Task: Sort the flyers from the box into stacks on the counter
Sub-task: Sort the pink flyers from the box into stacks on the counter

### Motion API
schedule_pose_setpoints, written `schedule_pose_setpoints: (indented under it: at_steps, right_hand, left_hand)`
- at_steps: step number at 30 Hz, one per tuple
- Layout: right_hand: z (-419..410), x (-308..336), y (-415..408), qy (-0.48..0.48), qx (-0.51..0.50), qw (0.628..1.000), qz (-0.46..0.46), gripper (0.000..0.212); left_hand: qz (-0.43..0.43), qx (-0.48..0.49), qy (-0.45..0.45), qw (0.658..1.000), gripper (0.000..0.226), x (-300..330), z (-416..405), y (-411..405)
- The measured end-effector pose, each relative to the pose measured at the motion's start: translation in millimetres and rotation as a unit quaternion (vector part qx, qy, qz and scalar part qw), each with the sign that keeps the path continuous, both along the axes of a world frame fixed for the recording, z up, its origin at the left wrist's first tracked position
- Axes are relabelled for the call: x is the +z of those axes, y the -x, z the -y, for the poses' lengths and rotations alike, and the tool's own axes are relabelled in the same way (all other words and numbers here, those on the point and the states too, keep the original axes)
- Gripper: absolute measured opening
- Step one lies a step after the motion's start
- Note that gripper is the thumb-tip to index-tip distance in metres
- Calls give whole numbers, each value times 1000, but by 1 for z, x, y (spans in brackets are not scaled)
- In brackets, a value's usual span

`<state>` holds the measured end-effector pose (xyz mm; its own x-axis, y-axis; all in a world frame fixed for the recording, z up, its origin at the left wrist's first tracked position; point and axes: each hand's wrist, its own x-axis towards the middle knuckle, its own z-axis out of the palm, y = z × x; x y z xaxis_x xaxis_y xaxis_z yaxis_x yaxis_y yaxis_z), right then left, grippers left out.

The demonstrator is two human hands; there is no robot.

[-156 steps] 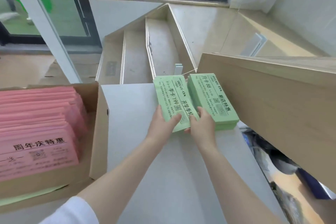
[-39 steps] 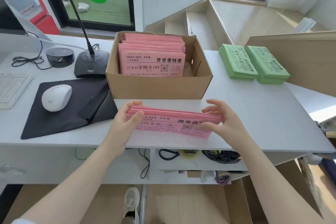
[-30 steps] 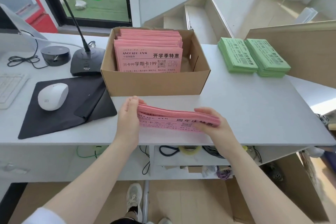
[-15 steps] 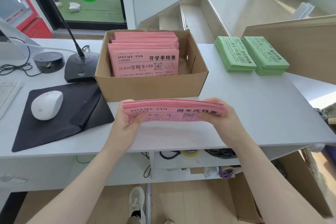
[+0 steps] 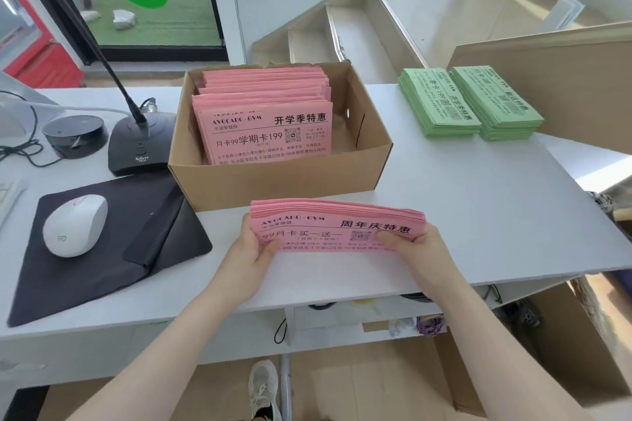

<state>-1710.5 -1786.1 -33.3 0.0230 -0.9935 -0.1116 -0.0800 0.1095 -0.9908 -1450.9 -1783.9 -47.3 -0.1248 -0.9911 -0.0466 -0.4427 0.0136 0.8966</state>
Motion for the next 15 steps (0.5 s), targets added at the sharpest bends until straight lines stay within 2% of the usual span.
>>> schedule_pose_setpoints:
  at_steps: [5, 11, 15]
  right_hand:
    - [5, 5, 0, 10, -20, 1000, -15, 30]
    - [13, 27, 16, 29, -120, 992, 30, 38]
    - [11, 37, 33, 21, -168, 982, 80, 36]
  left_hand:
    - [0, -40, 6, 999, 35, 6, 10, -4]
    - [-120, -113, 68, 984, 29, 49, 29, 19]
    - [-213, -139, 62, 965, 29, 71, 45, 50]
